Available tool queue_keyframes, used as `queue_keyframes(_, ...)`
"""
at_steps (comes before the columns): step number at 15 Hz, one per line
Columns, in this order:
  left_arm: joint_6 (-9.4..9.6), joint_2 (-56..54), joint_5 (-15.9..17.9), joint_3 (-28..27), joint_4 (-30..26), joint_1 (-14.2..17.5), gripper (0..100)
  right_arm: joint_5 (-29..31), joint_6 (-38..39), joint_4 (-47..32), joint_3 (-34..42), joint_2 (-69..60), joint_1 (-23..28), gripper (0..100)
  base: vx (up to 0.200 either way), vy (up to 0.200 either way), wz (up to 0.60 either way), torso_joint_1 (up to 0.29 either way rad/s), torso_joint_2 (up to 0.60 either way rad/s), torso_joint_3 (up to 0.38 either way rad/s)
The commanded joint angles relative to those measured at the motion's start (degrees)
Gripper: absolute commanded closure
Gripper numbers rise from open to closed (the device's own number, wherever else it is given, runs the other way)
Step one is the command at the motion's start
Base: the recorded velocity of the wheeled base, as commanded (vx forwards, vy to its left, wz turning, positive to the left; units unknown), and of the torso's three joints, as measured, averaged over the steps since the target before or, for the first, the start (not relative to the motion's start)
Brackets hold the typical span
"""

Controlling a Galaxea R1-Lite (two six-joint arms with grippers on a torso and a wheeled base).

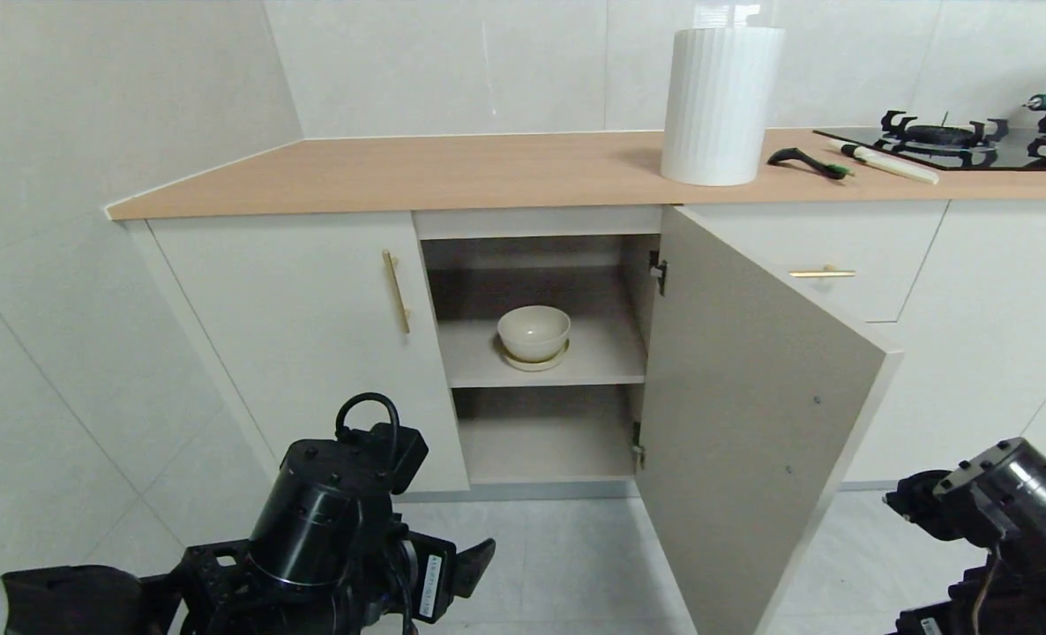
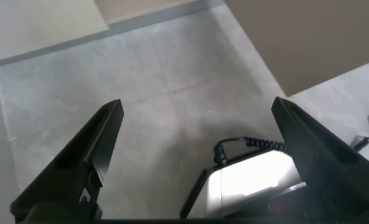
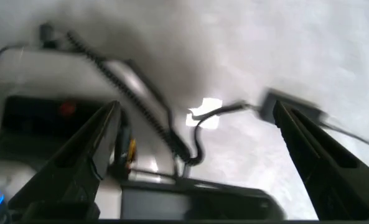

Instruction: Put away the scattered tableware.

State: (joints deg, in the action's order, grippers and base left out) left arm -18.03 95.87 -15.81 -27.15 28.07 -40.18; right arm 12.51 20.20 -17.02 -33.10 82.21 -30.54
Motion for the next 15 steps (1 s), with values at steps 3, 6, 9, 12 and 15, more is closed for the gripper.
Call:
queue_keyframes(3,0.01,-0.3,0.0,-0.2,0.2,0.1,0,5.0,-1.0,2.5,-2.8,3.2,9.4,0,0.0,0.0,0.0,0.0,0.0,0.0)
queue_keyframes(6,0.01,-1.6,0.0,-0.7,0.2,0.9,0,5.2,-3.0,10.4,-4.7,7.0,15.8,0,0.0,0.0,0.0,0.0,0.0,0.0)
queue_keyframes(9,0.01,-2.4,0.0,-1.2,0.2,1.9,0,4.8,-9.4,16.3,-9.6,8.6,21.4,0,0.0,0.0,0.0,0.0,0.0,0.0)
queue_keyframes(12,0.1,-2.4,0.0,-1.5,0.2,2.7,0,1.6,-11.1,16.5,-11.3,10.5,23.3,0,0.0,0.0,0.0,0.0,0.0,0.0)
queue_keyframes(15,0.1,-2.4,-0.1,-1.6,0.2,2.7,0,-2.3,-10.2,22.1,-9.9,15.5,22.9,0,0.0,0.0,0.0,0.0,0.0,0.0)
